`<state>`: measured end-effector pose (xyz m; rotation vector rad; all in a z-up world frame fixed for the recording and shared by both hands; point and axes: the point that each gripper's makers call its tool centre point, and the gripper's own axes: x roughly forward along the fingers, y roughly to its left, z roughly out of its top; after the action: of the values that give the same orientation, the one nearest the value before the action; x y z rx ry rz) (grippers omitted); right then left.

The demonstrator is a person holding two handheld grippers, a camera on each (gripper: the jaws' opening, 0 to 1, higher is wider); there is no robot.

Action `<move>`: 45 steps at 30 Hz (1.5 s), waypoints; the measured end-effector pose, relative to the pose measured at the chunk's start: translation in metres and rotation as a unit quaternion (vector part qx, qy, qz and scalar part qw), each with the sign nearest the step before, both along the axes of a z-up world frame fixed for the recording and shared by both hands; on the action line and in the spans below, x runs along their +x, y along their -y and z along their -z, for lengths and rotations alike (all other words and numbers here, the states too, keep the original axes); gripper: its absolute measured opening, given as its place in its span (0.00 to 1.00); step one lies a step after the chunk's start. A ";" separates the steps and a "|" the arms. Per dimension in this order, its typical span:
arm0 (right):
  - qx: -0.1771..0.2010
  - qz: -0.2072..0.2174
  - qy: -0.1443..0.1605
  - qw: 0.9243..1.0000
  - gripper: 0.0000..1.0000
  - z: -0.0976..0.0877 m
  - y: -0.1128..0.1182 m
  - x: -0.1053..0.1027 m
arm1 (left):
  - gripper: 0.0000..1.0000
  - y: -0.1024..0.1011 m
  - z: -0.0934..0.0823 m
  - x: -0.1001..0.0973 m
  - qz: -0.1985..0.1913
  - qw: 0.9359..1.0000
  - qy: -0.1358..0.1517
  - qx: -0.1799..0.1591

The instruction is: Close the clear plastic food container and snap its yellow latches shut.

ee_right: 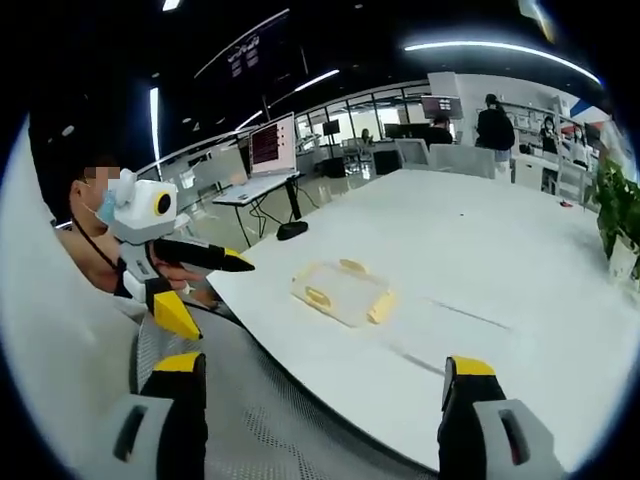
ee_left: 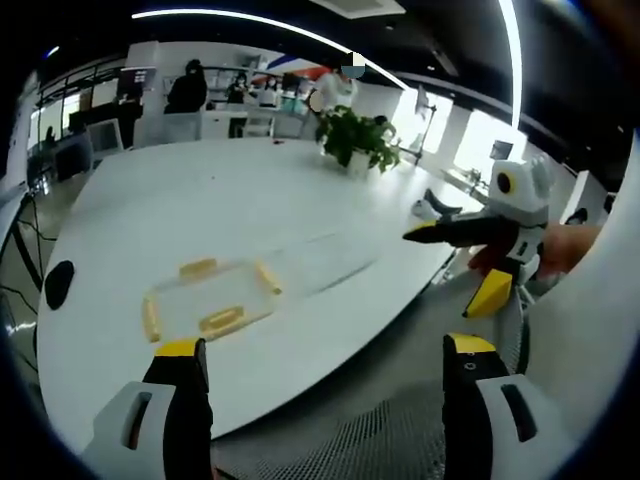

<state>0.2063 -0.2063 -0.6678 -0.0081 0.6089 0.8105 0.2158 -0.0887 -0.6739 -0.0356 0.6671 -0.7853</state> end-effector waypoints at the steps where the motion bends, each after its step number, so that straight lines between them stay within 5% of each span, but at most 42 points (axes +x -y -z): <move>1: 0.000 0.000 -0.001 1.000 0.99 0.000 0.000 0.000 | 0.97 0.000 0.000 0.000 0.000 1.000 0.000 -0.001; 35: -0.007 0.001 0.007 1.000 0.96 -0.001 0.000 0.001 | 0.97 0.000 -0.002 -0.001 0.001 1.000 0.003 0.001; 45: -0.009 -0.004 0.022 1.000 0.94 -0.004 0.000 0.003 | 0.97 -0.001 -0.007 0.002 -0.012 1.000 -0.005 -0.023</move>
<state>0.2093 -0.2065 -0.6642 -0.0449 0.5751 0.8104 0.2175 -0.0875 -0.6666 -0.0896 0.6565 -0.7773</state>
